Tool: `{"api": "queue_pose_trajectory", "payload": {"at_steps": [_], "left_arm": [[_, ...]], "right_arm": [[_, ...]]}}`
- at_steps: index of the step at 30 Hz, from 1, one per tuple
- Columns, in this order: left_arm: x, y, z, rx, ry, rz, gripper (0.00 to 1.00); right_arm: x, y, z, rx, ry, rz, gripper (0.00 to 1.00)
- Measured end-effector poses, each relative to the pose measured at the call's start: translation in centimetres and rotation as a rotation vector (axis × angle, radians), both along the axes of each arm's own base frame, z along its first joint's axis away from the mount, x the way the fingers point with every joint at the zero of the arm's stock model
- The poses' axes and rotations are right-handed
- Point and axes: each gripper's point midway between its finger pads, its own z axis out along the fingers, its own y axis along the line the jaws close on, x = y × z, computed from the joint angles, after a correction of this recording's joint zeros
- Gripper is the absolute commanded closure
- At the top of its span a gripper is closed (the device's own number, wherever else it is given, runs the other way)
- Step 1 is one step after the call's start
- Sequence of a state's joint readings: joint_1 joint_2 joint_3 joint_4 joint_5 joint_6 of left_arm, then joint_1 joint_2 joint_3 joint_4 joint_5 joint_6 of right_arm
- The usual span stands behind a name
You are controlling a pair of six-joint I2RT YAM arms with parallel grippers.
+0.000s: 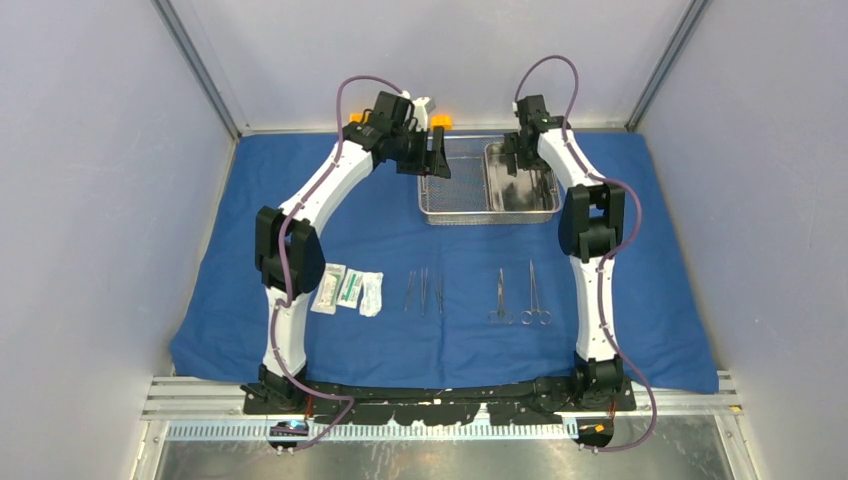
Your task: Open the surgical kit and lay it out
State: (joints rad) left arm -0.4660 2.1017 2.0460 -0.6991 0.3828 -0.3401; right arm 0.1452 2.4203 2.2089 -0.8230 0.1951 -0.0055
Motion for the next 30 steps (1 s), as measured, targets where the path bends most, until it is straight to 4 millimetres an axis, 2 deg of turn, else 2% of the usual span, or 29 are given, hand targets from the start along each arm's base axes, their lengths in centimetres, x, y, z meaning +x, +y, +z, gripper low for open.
{"api": "queue_pose_trajectory", "payload": {"at_steps": [6, 8, 11, 24, 30], "left_arm": [[0.0, 0.0, -0.1, -0.012, 0.013, 0.001, 0.33], [0.0, 0.0, -0.1, -0.017, 0.019, 0.003, 0.33], [0.0, 0.0, 0.0, -0.025, 0.023, 0.002, 0.33], [-0.1, 0.0, 0.2, -0.042, 0.035, -0.002, 0.34], [-0.2, -0.1, 0.2, -0.052, 0.045, 0.002, 0.34]], "right_arm": [[0.7, 0.2, -1.7, -0.024, 0.004, -0.011, 0.17], [1.2, 0.2, -1.0, -0.030, -0.019, -0.020, 0.14], [1.4, 0.2, -1.7, -0.026, -0.017, -0.035, 0.12], [2.3, 0.7, -2.3, 0.127, -0.026, -0.103, 0.13], [2.3, 0.6, -2.5, 0.199, -0.011, -0.099, 0.22]]}}
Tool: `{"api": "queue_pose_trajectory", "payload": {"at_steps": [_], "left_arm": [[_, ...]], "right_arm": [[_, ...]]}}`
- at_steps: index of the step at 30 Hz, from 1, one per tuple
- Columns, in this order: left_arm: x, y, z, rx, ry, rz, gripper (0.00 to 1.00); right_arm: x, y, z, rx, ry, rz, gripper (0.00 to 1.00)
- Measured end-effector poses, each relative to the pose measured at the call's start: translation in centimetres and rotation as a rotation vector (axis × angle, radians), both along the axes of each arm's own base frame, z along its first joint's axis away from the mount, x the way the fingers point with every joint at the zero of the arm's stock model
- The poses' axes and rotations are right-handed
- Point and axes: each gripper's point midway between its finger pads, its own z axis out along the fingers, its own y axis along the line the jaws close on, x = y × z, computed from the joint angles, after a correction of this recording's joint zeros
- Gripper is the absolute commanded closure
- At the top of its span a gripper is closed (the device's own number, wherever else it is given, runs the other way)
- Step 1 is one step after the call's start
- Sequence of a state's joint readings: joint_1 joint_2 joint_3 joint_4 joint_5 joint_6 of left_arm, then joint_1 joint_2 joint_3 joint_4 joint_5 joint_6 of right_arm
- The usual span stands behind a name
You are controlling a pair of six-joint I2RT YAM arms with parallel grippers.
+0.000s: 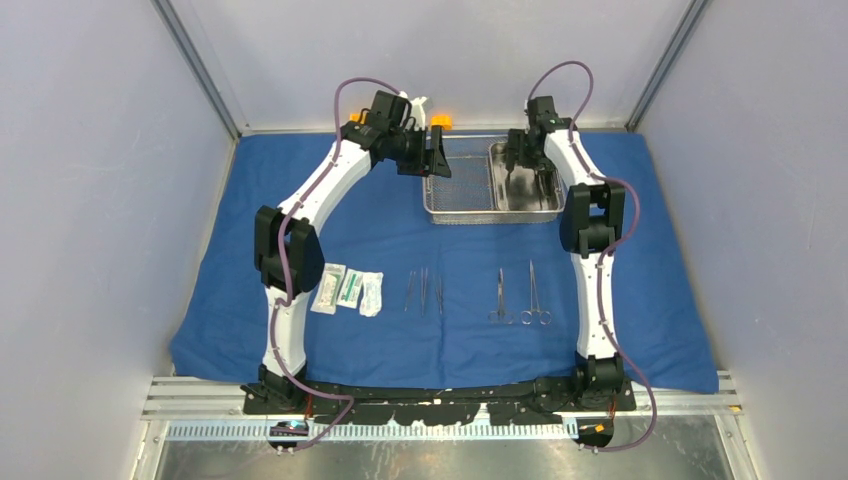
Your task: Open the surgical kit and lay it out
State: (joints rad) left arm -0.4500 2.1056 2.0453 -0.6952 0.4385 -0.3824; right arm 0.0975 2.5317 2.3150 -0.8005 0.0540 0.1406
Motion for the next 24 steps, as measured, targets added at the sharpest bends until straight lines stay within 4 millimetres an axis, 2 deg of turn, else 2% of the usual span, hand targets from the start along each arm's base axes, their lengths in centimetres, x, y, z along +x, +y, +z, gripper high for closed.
{"api": "queue_pose_trajectory", "payload": {"at_steps": [5, 10, 15, 24], "left_arm": [[0.0, 0.0, 0.0, -0.003, 0.002, 0.000, 0.34], [-0.1, 0.0, -0.2, -0.002, 0.005, -0.001, 0.34], [-0.2, -0.1, -0.3, -0.003, 0.009, -0.004, 0.34], [-0.2, -0.2, -0.2, -0.013, 0.007, -0.011, 0.34]], "right_arm": [[0.1, -0.2, 0.1, 0.033, -0.009, 0.019, 0.28], [-0.3, -0.2, 0.4, 0.056, -0.011, 0.055, 0.28], [-0.9, -0.6, 0.3, -0.026, 0.005, 0.091, 0.32], [-1.6, -2.1, 0.9, -0.200, 0.034, 0.126, 0.53]]}}
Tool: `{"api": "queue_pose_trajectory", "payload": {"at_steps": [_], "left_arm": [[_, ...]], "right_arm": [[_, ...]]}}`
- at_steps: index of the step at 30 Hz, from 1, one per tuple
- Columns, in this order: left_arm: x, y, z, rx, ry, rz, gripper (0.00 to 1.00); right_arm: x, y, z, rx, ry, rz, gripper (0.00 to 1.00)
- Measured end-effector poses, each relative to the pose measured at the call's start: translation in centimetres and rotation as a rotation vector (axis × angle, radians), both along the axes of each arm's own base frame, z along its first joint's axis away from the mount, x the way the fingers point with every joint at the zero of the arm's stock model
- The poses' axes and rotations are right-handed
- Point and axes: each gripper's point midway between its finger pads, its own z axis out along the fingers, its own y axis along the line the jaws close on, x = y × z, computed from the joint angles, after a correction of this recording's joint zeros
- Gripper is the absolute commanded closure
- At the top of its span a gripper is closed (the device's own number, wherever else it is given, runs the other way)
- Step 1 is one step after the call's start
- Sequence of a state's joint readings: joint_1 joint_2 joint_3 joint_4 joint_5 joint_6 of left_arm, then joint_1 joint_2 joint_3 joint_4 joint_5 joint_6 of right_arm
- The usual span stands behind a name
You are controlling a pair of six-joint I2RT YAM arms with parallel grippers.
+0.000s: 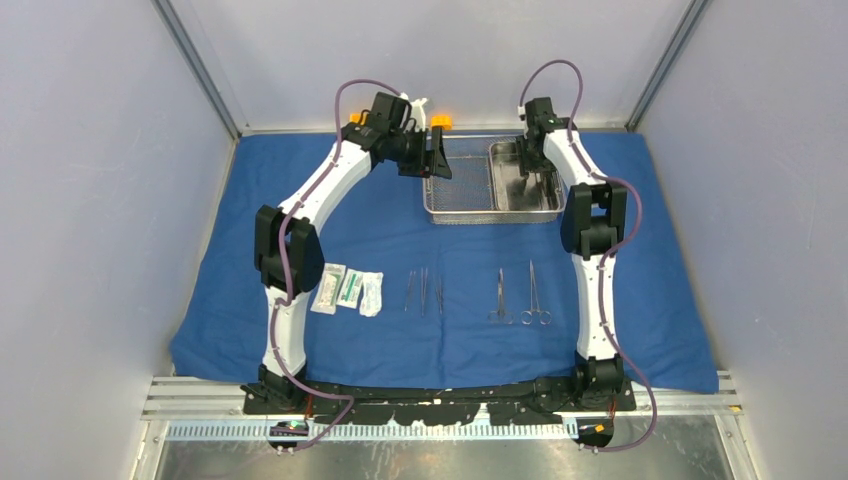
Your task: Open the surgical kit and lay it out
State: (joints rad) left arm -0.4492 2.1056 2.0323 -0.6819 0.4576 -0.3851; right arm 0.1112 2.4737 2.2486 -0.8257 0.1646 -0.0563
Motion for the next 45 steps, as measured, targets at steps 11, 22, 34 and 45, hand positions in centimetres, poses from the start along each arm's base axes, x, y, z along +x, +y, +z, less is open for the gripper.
{"api": "queue_pose_trajectory", "payload": {"at_steps": [11, 22, 34, 45], "left_arm": [[-0.2, -0.1, -0.3, -0.003, 0.008, -0.006, 0.34], [-0.2, -0.2, -0.2, -0.010, 0.005, -0.010, 0.34], [-0.2, -0.2, -0.1, -0.014, 0.009, -0.011, 0.34], [-0.4, -0.4, -0.3, -0.025, 0.021, -0.019, 0.34]], "right_arm": [[0.2, -1.4, 1.3, -0.088, -0.007, 0.009, 0.65], [0.3, -1.9, 0.1, -0.167, 0.023, 0.036, 0.67], [0.9, -2.2, -0.5, -0.218, 0.022, 0.044, 0.73], [1.3, -2.3, -0.5, -0.280, 0.017, 0.048, 0.69]]}}
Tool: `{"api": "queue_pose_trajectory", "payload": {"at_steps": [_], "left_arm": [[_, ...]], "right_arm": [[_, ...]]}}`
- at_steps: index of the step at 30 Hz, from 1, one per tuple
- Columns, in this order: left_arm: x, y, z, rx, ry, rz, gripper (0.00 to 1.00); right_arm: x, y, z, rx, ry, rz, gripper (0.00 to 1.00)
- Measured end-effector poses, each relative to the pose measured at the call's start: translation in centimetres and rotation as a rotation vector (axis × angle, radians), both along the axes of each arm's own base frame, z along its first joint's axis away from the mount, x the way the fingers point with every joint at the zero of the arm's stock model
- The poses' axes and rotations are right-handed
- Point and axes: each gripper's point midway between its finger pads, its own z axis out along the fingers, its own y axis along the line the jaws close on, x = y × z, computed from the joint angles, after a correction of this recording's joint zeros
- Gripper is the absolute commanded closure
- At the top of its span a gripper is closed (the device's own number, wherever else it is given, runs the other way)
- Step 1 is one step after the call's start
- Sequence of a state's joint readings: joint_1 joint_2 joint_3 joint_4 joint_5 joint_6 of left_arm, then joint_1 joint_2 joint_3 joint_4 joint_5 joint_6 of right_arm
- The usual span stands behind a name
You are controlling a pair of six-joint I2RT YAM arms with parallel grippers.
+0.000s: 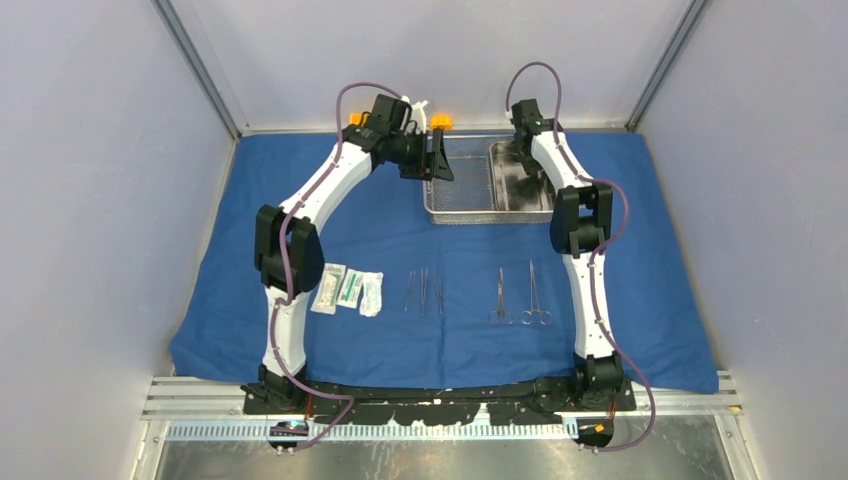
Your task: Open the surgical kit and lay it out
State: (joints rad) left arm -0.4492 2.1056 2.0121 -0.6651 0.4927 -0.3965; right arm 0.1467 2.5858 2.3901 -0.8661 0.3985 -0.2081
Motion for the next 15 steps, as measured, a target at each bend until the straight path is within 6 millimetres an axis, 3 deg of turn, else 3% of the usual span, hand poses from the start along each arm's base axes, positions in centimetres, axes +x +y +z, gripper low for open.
{"api": "queue_pose_trajectory", "payload": {"at_steps": [10, 15], "left_arm": [[-0.14, -0.17, -0.02, -0.012, 0.014, 0.002, 0.34], [-0.24, -0.27, -0.19, -0.018, 0.019, -0.004, 0.34]], "right_arm": [[0.14, -0.35, 0.07, -0.035, -0.008, -0.009, 0.68], [0.21, -0.57, 0.00, -0.046, -0.015, -0.019, 0.73]]}}
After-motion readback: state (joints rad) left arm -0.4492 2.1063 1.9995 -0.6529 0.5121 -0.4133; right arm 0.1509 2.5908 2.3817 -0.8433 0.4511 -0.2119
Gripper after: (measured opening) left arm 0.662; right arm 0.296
